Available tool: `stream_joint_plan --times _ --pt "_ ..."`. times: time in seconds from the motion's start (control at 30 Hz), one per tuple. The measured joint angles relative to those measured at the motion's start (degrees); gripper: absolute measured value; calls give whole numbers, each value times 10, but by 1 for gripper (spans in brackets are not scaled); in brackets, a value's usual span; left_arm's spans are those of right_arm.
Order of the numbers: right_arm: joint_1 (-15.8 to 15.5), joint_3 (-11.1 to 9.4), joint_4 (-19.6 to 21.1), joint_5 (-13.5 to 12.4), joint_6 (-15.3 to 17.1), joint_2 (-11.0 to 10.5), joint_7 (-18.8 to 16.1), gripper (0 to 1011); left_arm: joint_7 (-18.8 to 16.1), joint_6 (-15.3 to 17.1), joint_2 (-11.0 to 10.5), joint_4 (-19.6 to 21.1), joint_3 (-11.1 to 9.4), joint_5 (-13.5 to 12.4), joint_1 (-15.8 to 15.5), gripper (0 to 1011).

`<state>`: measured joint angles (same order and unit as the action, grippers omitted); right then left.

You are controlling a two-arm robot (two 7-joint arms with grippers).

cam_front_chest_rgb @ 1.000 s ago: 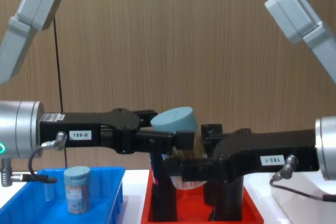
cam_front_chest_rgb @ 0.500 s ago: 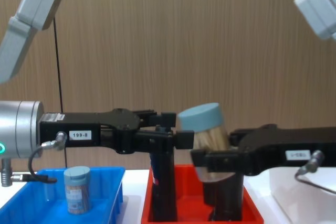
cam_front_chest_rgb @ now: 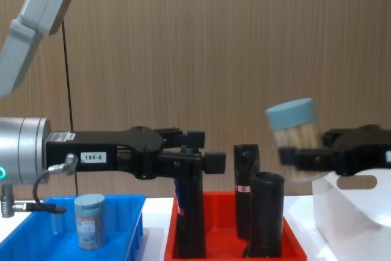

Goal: Pick the cotton swabs from the blue box and place them into the white box.

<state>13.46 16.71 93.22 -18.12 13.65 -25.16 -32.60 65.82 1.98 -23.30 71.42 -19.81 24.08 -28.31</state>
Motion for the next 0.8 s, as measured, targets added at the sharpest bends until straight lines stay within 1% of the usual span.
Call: stream_joint_plan --times 0.1,0.13,0.23,0.37,0.4,0.6,0.63,0.8 --pt "-1 -11 -2 -11 -4 -10 16 659 0 0 0 0 0 0 0 1003" --pt "-1 -11 -2 -11 -4 -10 16 660 0 0 0 0 0 0 0 1003" --pt "-1 -22 -7 -20 -7 -20 32 660 0 0 0 0 0 0 0 1003" --pt "0 -32 -13 -28 -10 -28 48 659 0 0 0 0 0 0 0 1003" --pt "0 -32 -13 -28 -10 -28 48 660 0 0 0 0 0 0 0 1003" --pt "5 -47 -32 -32 -11 -39 81 659 0 0 0 0 0 0 0 1003" --pt "5 -47 -32 -32 -11 -39 81 659 0 0 0 0 0 0 0 1003" --pt "15 -54 -61 -30 -9 -42 107 660 0 0 0 0 0 0 0 1003"
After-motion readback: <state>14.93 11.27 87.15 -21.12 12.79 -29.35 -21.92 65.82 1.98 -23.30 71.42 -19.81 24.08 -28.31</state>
